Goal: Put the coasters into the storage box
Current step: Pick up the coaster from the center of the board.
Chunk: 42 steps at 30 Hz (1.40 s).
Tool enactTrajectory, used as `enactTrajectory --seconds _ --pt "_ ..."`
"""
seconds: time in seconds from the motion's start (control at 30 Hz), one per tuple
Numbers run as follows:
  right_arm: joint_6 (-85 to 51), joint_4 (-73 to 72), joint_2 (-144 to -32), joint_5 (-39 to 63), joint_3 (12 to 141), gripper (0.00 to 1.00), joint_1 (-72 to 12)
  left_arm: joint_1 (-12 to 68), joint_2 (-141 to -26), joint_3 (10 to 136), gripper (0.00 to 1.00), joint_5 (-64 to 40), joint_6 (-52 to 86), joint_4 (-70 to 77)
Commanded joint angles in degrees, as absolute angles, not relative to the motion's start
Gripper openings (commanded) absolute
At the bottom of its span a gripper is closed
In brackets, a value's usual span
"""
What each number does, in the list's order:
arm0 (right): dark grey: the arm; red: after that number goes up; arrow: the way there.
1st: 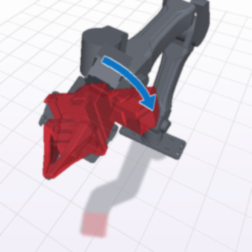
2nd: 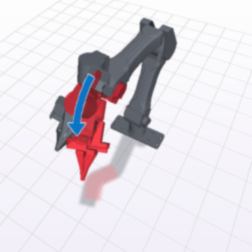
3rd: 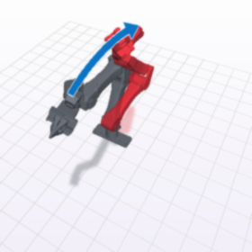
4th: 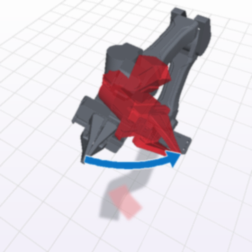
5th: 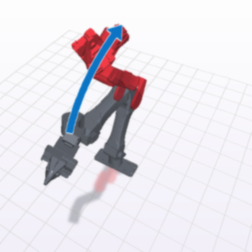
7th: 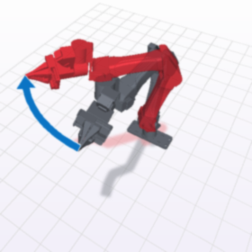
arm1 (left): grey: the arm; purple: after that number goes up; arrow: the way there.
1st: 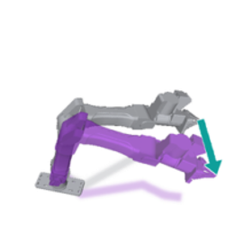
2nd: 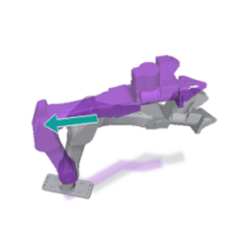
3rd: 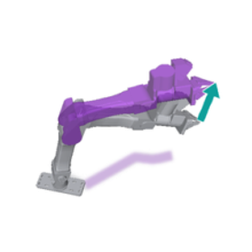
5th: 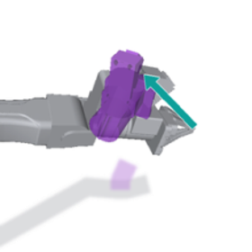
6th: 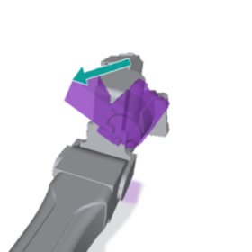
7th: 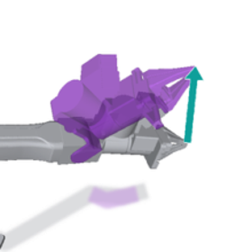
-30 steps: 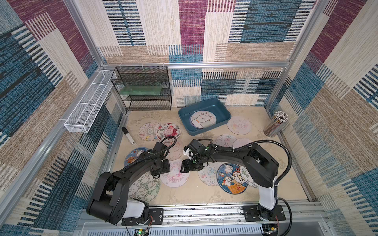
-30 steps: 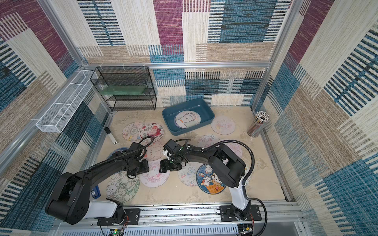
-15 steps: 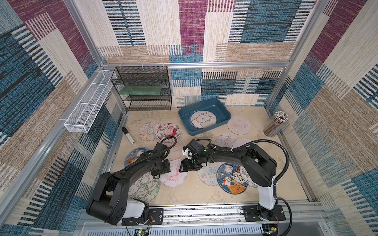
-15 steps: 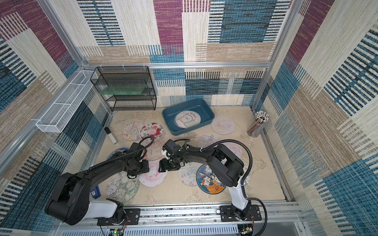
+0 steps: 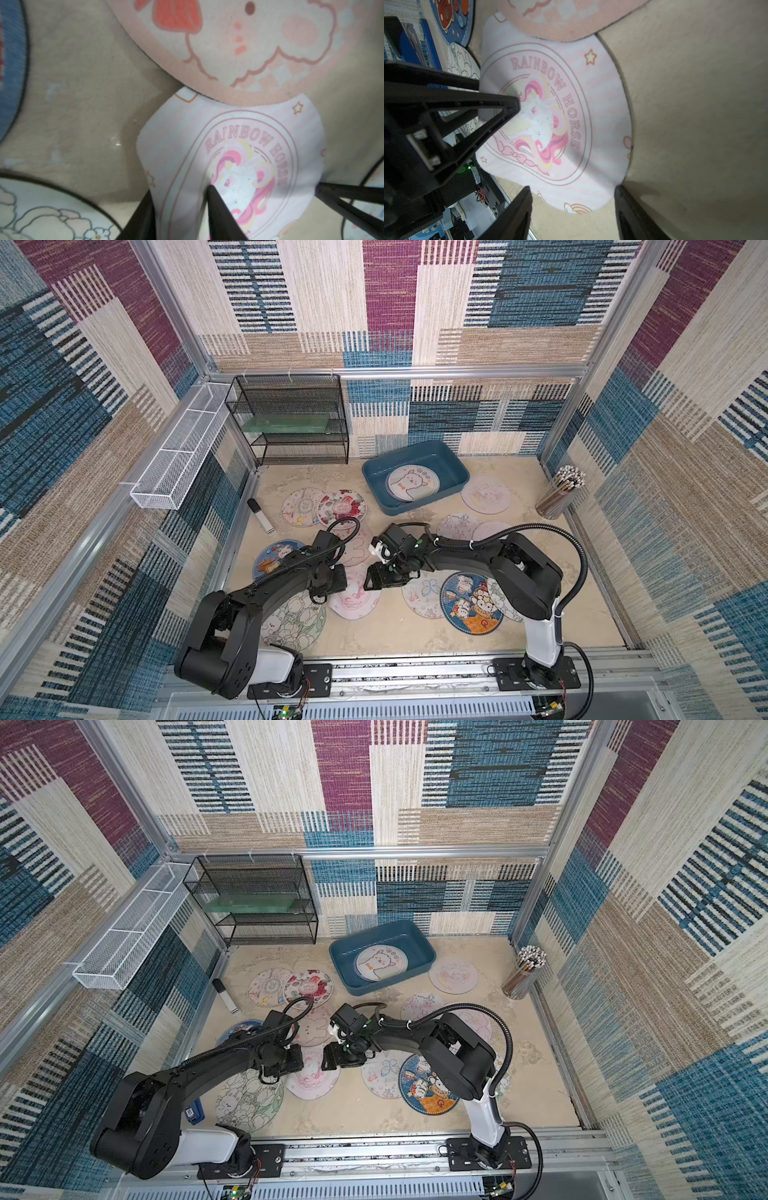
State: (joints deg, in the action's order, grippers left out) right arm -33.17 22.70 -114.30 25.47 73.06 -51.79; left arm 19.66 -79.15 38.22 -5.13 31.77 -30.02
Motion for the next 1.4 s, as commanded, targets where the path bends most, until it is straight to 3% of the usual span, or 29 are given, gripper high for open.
enactTrajectory --seconds 0.0,0.3,0.6,0.77,0.93,1.37 --pt "-33.74 27.23 -115.75 21.53 72.09 0.67 -51.92 19.86 -79.45 38.17 0.35 -9.14 32.86 -32.83" --pt "-33.85 26.84 -115.75 21.54 71.89 0.67 -51.67 19.93 -77.26 38.82 0.27 -7.50 32.97 -36.39" --pt "-33.88 26.43 -116.43 22.26 72.08 0.67 -51.34 19.94 -77.03 38.88 0.34 -6.59 33.05 -37.81" --pt "-33.86 26.42 -115.78 22.29 71.93 0.67 -51.15 20.04 -76.44 39.46 0.19 -6.86 33.30 -38.08" --pt "-33.87 26.09 -113.61 21.81 70.54 0.67 -50.35 21.04 -74.17 42.87 0.10 -6.25 33.02 -41.37" --pt "-34.45 25.18 -99.36 21.08 63.47 0.69 -45.68 28.63 -75.09 60.62 0.04 -5.67 33.02 -47.64"
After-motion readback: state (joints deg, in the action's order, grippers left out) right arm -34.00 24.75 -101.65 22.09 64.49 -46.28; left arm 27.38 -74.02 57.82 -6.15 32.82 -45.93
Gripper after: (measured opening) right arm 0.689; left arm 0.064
